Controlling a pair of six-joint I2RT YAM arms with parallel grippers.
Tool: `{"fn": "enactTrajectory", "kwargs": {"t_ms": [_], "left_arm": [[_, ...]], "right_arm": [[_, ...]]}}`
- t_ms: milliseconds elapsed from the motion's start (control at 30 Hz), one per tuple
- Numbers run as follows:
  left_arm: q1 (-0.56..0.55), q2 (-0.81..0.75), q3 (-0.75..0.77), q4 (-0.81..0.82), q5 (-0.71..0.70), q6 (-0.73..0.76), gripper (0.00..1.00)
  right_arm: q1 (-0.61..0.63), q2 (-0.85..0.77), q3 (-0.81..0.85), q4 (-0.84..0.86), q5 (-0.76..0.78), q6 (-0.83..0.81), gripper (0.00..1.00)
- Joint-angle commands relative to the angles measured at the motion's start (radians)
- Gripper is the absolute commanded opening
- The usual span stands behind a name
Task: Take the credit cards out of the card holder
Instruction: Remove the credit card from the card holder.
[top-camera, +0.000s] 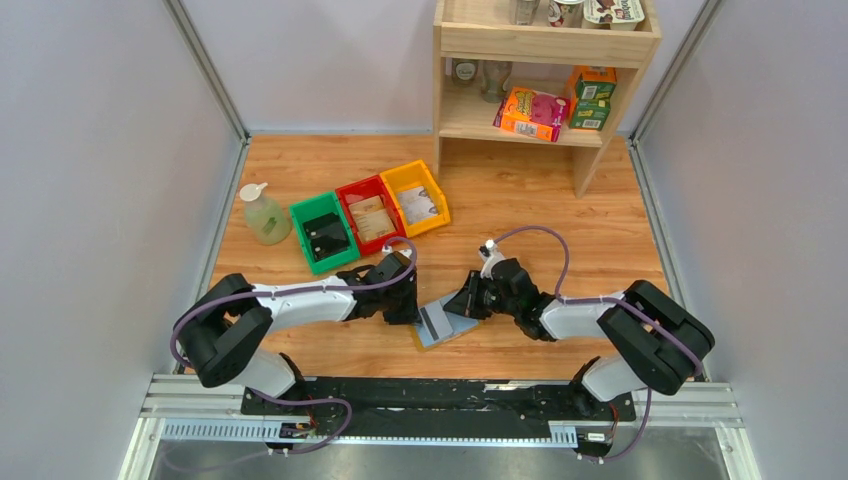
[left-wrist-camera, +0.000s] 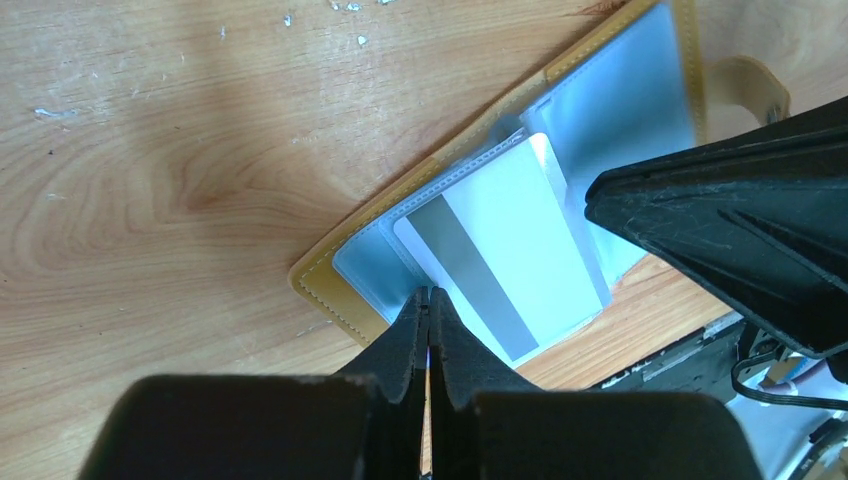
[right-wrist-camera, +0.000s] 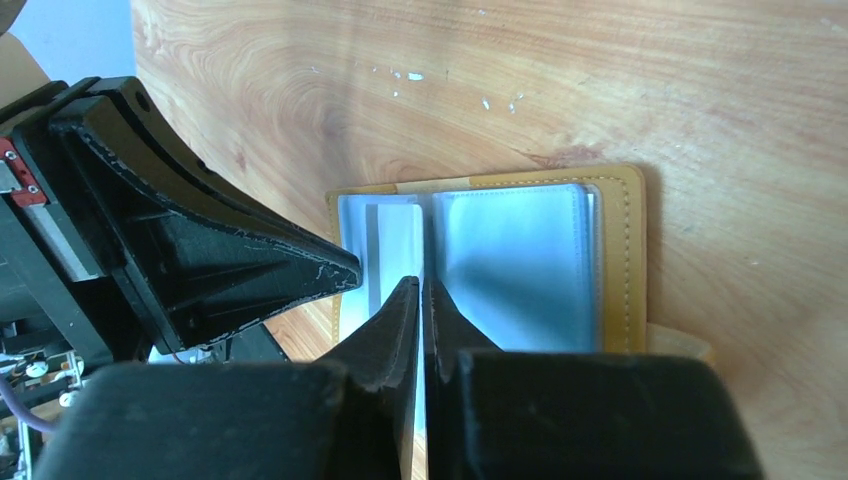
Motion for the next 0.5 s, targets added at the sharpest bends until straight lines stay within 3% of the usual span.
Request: {"fn": "enactTrajectory", "kwargs": {"t_ms": [0, 200, 233, 333, 467], "left_arm": [[-0.004, 0.042, -0.020, -0.155, -0.045, 0.060, 0.00], [-0.006, -0.010, -0.017, -0.121, -0.052, 0.064, 0.00], [-0.006, -0.025, -0.012, -0.121, -0.054, 0.064, 0.00], [-0.006, -0.062, 0.001, -0.121, -0.055, 0.061, 0.13], [-0.006, -0.143, 0.001, -0.113, -0.054, 0.023, 0.27]], "right_arm": [[-0.017, -0.027, 0.039, -0.045, 0.011, -0.050, 0.06], [-0.020, 0.014, 0.039, -0.005, -0.032, -0.041, 0.06], [-0.020, 0.023, 0.041, 0.006, -0.046, -0.040, 0.12], [-0.020, 0.039, 0.047, 0.020, -0.073, -0.038, 0.22], [-0.020, 0.039, 0.067, -0.015, -0.078, -0.061, 0.23]]}}
